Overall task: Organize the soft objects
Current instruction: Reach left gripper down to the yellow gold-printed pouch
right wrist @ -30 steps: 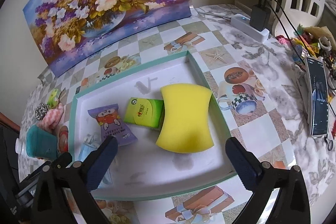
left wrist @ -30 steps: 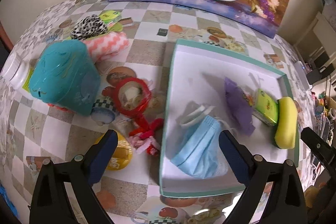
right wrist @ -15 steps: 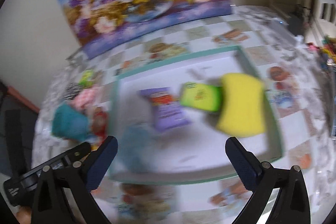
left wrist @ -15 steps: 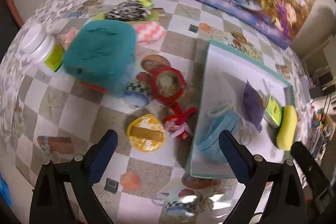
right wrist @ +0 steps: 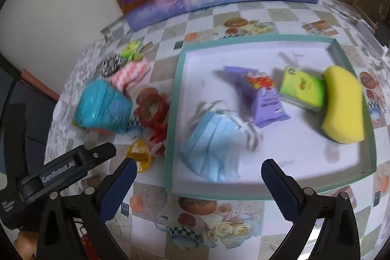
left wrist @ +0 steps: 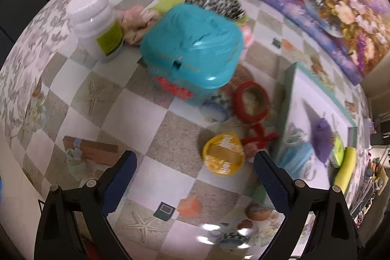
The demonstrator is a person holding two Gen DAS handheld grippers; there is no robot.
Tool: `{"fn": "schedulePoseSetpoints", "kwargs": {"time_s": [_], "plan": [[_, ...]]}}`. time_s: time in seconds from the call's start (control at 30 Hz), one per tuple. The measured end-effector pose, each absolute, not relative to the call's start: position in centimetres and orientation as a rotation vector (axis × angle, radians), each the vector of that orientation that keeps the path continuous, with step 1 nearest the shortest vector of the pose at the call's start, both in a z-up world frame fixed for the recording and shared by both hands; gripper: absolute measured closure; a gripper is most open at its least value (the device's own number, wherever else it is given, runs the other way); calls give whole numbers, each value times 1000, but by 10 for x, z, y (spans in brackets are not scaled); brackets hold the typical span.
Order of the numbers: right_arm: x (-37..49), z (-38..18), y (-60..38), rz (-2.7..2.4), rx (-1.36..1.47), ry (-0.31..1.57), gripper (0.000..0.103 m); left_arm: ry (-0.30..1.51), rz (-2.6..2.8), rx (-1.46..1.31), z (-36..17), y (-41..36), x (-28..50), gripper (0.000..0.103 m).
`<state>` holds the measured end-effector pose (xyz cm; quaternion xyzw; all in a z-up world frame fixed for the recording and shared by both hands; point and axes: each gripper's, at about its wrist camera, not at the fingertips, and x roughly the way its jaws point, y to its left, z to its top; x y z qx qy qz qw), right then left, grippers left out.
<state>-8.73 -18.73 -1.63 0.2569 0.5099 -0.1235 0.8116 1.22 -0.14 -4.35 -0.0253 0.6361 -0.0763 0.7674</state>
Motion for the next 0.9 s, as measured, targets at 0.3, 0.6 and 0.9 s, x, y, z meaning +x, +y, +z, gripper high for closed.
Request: {"fn": "schedulePoseSetpoints", "kwargs": {"time_s": [0.3,0.6,0.9], "plan": [[-78,-32,-178,-269,505,1159,0,1464,-129,-12,-73,-7,19,6],[-79,-38,-185,-293,521,1174,0,1462,-171,59,-79,-34,20,6],[-83,-37,-195,-318,544,1170,1,1483,-183,103,-94,-49,16,6]]}}
